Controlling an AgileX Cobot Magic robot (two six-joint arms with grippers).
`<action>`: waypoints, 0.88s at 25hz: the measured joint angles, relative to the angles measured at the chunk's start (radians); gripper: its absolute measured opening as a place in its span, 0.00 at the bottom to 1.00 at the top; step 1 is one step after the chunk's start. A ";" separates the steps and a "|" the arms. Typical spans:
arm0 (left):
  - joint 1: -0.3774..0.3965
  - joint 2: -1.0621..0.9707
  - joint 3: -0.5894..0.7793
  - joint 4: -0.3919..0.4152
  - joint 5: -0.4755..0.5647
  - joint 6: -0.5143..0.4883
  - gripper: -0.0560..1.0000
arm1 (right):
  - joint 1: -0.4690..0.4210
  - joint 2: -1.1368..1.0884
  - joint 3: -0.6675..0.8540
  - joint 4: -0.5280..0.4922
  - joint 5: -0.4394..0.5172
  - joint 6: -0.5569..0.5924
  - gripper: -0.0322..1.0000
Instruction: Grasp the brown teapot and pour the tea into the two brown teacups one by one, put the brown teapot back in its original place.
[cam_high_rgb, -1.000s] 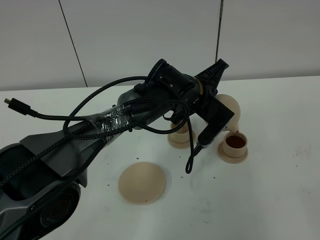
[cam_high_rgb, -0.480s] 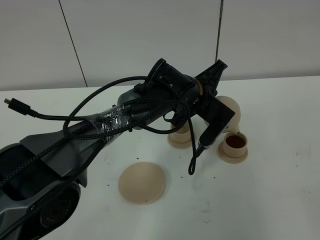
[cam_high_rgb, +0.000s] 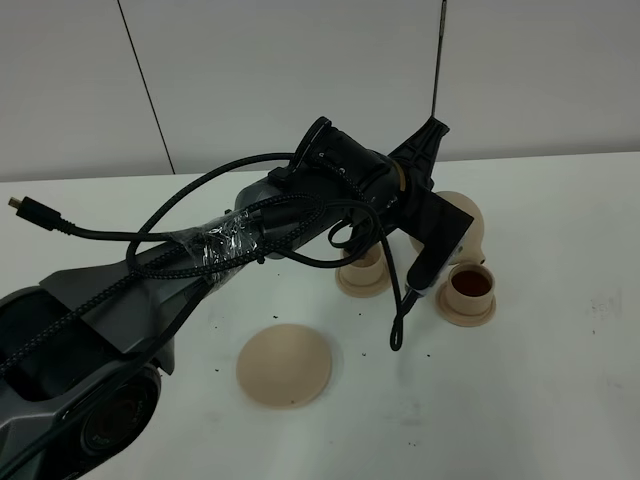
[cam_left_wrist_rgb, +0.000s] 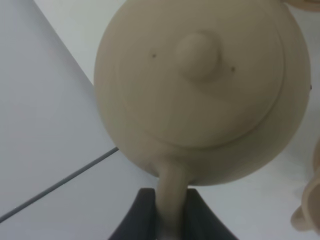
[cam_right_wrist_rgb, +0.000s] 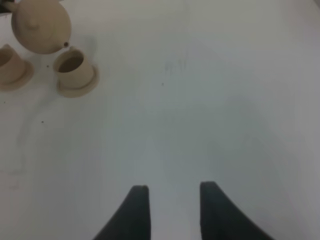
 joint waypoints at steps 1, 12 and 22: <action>0.000 0.000 0.000 0.000 0.000 -0.016 0.21 | 0.000 0.000 0.000 0.000 0.000 0.000 0.26; 0.000 -0.001 0.000 0.000 0.028 -0.283 0.21 | 0.000 0.000 0.000 0.000 0.000 0.000 0.26; 0.000 -0.045 0.000 0.004 0.175 -0.583 0.21 | 0.000 0.000 0.000 0.000 0.000 0.000 0.26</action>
